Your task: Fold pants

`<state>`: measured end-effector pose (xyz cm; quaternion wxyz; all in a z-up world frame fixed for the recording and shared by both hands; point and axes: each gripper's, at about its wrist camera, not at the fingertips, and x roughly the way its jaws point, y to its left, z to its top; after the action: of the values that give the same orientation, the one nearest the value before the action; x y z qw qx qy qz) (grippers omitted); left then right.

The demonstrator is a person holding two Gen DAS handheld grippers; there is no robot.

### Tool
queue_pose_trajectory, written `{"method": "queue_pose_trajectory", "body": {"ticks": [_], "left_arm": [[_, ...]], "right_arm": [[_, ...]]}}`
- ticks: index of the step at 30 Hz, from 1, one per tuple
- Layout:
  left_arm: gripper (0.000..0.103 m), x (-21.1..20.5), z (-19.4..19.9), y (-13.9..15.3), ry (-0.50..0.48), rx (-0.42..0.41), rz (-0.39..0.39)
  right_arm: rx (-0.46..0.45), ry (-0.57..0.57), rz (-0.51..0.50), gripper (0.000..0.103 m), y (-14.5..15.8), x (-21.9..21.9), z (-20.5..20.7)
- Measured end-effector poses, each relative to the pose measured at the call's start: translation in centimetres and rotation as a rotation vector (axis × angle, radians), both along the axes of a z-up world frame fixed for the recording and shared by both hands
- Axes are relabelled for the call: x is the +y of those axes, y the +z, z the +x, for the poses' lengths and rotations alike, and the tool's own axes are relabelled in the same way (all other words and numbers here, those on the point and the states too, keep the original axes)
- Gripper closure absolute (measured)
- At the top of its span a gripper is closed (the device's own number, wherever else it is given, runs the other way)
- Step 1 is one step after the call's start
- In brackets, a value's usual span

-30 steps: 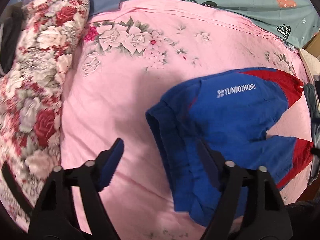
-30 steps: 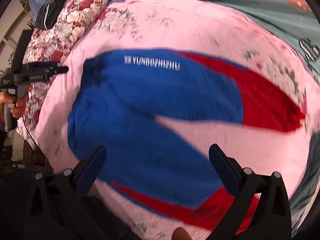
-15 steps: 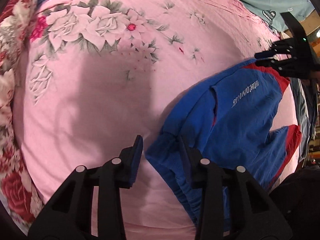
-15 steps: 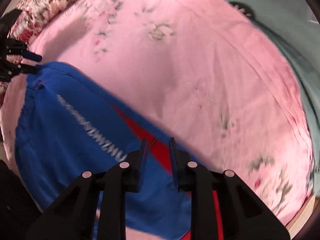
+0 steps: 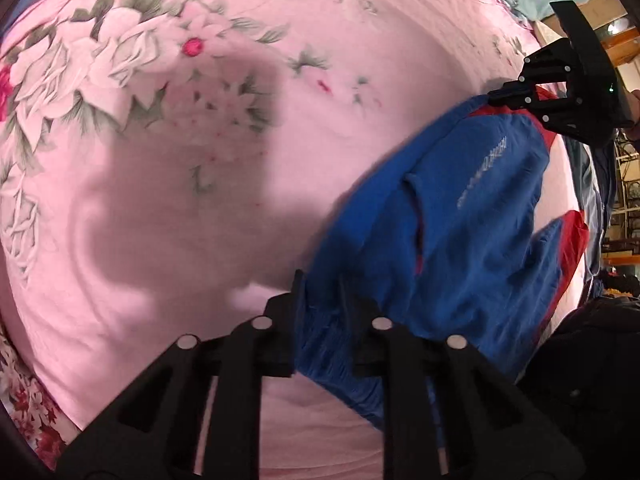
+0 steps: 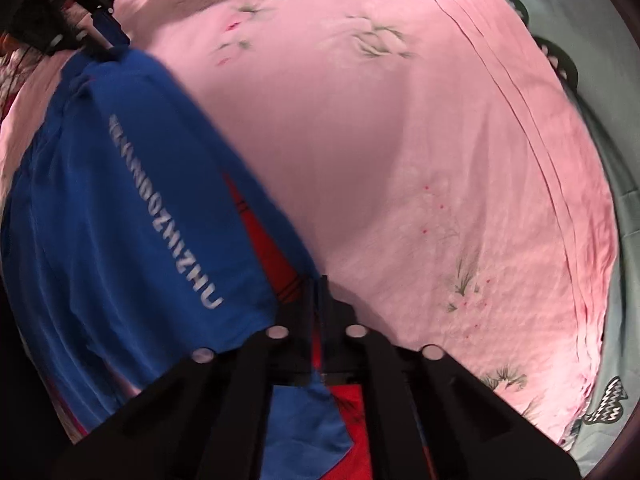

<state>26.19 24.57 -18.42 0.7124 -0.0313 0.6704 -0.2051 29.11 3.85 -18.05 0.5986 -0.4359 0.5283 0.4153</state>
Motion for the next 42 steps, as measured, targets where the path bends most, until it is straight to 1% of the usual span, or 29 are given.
{"method": "queue_pose_trajectory", "body": {"ticks": [3,5,6,8,9,11,12,13,14,16,18,19,21,23,24,26,29,30,32,34,35,36,37,39,40,41,42], "left_arm": [[0.093,-0.7,-0.1,0.7,-0.019,-0.029,0.031],[0.094,-1.3,-0.7,2.1,-0.016,-0.071,0.033],[0.094,-1.4,-1.1,2.9,-0.019,-0.092,0.032],[0.094,-2.1,-2.7,5.5,-0.048,-0.154,0.042],[0.094,-2.3,-3.3,6.6,-0.065,-0.178,0.049],[0.094,-3.5,-5.8,9.3,-0.119,-0.239,0.06],[0.094,-4.2,-7.2,10.7,-0.15,-0.266,0.063],[0.095,-4.9,-8.7,11.9,-0.181,-0.29,0.07],[0.095,-5.3,-9.8,12.6,-0.202,-0.302,0.074],[0.096,-6.2,-12.9,14.0,-0.255,-0.318,0.085],[0.097,-6.8,-15.2,14.4,-0.3,-0.313,0.096],[0.097,-7.3,-16.4,14.2,-0.322,-0.305,0.101],[0.098,-7.9,-18.8,13.3,-0.354,-0.271,0.104],[0.098,-8.3,-20.4,11.8,-0.359,-0.232,0.097],[0.099,-8.6,-21.0,10.7,-0.359,-0.212,0.099],[0.099,-9.0,-21.9,8.5,-0.352,-0.18,0.102],[0.099,-9.2,-22.6,5.4,-0.34,-0.129,0.105],[0.099,-9.3,-23.3,4.8,-0.335,-0.114,0.101],[0.099,-9.2,-23.6,3.5,-0.326,-0.086,0.102],[0.099,-8.9,-23.7,2.7,-0.326,-0.069,0.123],[0.099,-8.7,-23.8,3.1,-0.326,-0.079,0.122],[0.099,-8.5,-23.7,3.9,-0.319,-0.094,0.102],[0.099,-8.1,-23.6,4.9,-0.304,-0.113,0.068],[0.099,-7.2,-22.9,7.8,-0.254,-0.179,-0.029],[0.097,-7.0,-22.5,8.6,-0.233,-0.205,-0.061],[0.096,-6.9,-21.8,9.6,-0.197,-0.239,-0.11],[0.095,-7.0,-21.3,9.8,-0.177,-0.25,-0.145]], "right_arm": [[-0.02,-0.031,0.051,0.103,2.4,-1.1,-0.8],[-0.035,-0.046,0.091,0.103,4.9,-2.0,-1.8],[-0.043,-0.045,0.104,0.103,6.0,-2.3,-2.5],[-0.061,-0.03,0.128,0.103,8.8,-3.3,-5.2],[-0.065,-0.024,0.132,0.103,9.8,-3.7,-5.5],[-0.07,-0.006,0.148,0.103,12.0,-4.7,-7.8],[-0.062,0.003,0.159,0.103,13.2,-5.3,-9.7],[-0.059,0.01,0.164,0.103,14.0,-5.4,-10.4],[-0.055,0.023,0.168,0.103,14.7,-6.0,-11.8],[-0.031,0.052,0.17,0.103,15.5,-7.3,-15.9],[0.007,0.069,0.163,0.103,14.9,-8.3,-20.0],[0.025,0.073,0.158,0.103,14.2,-8.7,-21.0],[0.059,0.075,0.146,0.103,12.8,-9.4,-23.6],[0.089,0.066,0.121,0.103,10.3,-9.8,-25.9],[0.096,0.059,0.113,0.103,9.5,-10.0,-26.6],[0.126,0.025,0.101,0.103,6.7,-10.2,-27.9],[0.142,-0.018,0.092,0.103,4.3,-10.1,-29.3],[0.149,-0.033,0.092,0.103,3.7,-10.2,-29.5],[0.163,-0.073,0.096,0.102,2.5,-10.1,-30.1],[0.147,-0.091,0.085,0.102,1.5,-10.0,-30.6],[0.142,-0.111,0.084,0.102,1.2,-10.0,-30.7],[0.142,-0.132,0.089,0.102,1.0,-10.2,-30.8],[0.139,-0.145,0.092,0.102,0.9,-10.1,-30.9],[0.134,-0.172,0.095,0.102,1.0,-9.7,-31.0],[0.132,-0.179,0.094,0.102,1.0,-9.6,-31.0],[0.142,-0.196,0.091,0.096,0.7,-9.4,-31.0],[0.16,-0.222,0.095,0.091,0.9,-9.5,-30.8]]}}
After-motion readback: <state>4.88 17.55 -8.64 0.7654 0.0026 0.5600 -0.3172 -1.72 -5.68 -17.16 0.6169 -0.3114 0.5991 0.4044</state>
